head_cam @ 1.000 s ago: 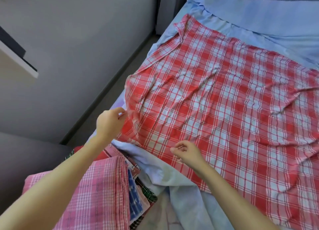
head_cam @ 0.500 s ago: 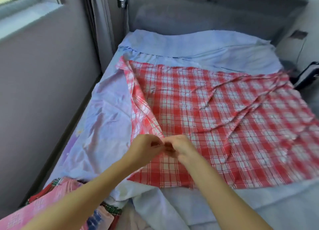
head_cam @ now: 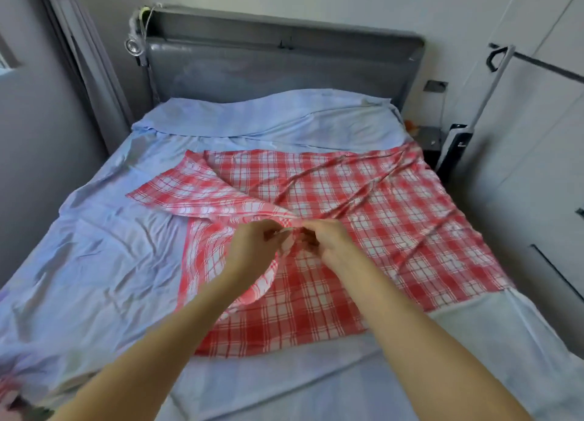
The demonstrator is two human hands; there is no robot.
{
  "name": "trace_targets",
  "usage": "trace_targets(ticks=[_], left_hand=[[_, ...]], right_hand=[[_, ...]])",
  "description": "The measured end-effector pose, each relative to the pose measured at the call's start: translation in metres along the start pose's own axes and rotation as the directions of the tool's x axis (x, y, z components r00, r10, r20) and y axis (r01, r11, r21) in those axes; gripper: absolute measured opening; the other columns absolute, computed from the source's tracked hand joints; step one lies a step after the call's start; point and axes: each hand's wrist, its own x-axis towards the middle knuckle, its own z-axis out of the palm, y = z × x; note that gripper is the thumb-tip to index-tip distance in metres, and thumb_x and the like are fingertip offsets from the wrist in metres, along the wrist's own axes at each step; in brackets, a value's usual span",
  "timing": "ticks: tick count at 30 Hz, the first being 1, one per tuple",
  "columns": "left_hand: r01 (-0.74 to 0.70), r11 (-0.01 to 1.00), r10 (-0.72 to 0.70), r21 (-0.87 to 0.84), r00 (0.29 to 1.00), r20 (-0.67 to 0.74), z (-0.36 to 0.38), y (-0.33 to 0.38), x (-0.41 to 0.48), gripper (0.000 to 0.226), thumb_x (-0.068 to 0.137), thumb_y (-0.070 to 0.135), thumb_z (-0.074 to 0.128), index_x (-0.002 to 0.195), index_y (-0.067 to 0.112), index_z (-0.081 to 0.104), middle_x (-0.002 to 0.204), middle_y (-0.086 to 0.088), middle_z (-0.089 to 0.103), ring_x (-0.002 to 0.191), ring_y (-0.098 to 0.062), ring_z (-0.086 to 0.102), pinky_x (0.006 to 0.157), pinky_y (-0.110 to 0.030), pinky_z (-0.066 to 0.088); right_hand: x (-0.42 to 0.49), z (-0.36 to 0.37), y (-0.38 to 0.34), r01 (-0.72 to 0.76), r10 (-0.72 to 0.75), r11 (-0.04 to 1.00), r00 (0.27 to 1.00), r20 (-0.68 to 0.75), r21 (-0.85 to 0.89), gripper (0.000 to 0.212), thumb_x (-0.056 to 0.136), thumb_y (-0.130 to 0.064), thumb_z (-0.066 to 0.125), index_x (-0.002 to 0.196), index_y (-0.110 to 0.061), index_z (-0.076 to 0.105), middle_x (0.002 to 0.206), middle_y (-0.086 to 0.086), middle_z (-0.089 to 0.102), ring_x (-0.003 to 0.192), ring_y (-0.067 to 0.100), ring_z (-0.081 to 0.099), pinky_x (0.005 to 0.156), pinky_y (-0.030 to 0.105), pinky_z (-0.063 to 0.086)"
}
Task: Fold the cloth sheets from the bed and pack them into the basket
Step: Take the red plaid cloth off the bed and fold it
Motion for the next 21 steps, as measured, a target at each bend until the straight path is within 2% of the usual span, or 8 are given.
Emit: trace_targets(ticks=[3,5,9,13,16,21], left_hand=[[0.013,0.999,-0.013,0.033,1.0,0.004,0.046,0.04,0.006,0.025,0.087,0.021,0.064,0.068,0.005,0.063,0.061,-0.006,0.064,0.06,-0.022,0.059,0.054,-0.028,0.042],[0.026,0.999,-0.026,0.048,1.0,0.005,0.074,0.061,0.014,0.022,0.088,0.017,0.063,0.07,0.006,0.061,0.062,-0.006,0.064,0.059,-0.021,0.059,0.053,-0.026,0.042],[0.029,0.993,-0.036,0.116,0.998,0.055,0.136,0.087,0.031,0.026,0.091,0.016,0.058,0.067,0.005,0.06,0.06,-0.006,0.062,0.057,-0.024,0.058,0.056,-0.035,0.048],[0.065,0.984,-0.075,0.163,0.996,0.053,0.187,0.086,0.046,0.029,0.093,0.016,0.056,0.067,0.005,0.064,0.057,-0.008,0.062,0.05,-0.021,0.054,0.046,-0.028,0.041],[0.072,0.98,-0.089,0.186,0.993,0.083,0.235,0.099,0.053,0.03,0.094,0.014,0.054,0.068,0.001,0.063,0.06,-0.012,0.062,0.052,-0.024,0.053,0.046,-0.027,0.038],[0.064,0.968,-0.08,0.243,0.995,0.055,0.293,0.132,0.068,0.023,0.095,0.015,0.053,0.082,0.001,0.066,0.065,-0.012,0.063,0.05,-0.021,0.051,0.043,-0.023,0.034]], right_hand=[[-0.002,-0.073,-0.008,-0.033,0.033,0.999,0.999,-0.007,-0.01,0.01,0.091,-0.003,0.056,0.085,-0.001,0.063,0.056,0.004,0.062,0.047,0.011,0.056,0.041,0.021,0.047],[0.001,-0.126,-0.006,-0.048,0.047,0.999,0.997,-0.059,-0.015,0.012,0.09,-0.004,0.055,0.08,-0.004,0.062,0.053,0.003,0.061,0.043,0.011,0.055,0.042,0.021,0.043],[0.004,-0.247,0.019,-0.078,0.088,0.995,0.974,-0.211,0.057,0.009,0.09,-0.004,0.057,0.084,-0.004,0.064,0.053,0.003,0.061,0.042,0.011,0.053,0.042,0.022,0.041],[-0.003,-0.336,0.052,-0.099,0.135,0.988,0.927,-0.35,0.12,0.01,0.089,-0.002,0.055,0.081,-0.005,0.06,0.048,0.003,0.058,0.037,0.01,0.05,0.042,0.02,0.04],[-0.001,-0.41,0.079,-0.123,0.177,0.981,0.88,-0.442,0.147,0.012,0.089,-0.002,0.055,0.079,-0.005,0.059,0.049,0.004,0.058,0.041,0.013,0.049,0.043,0.021,0.041],[0.006,-0.503,0.103,-0.183,0.255,0.964,0.836,-0.486,0.191,0.011,0.087,-0.003,0.058,0.077,-0.006,0.059,0.043,0.002,0.058,0.033,0.009,0.05,0.038,0.017,0.042]])
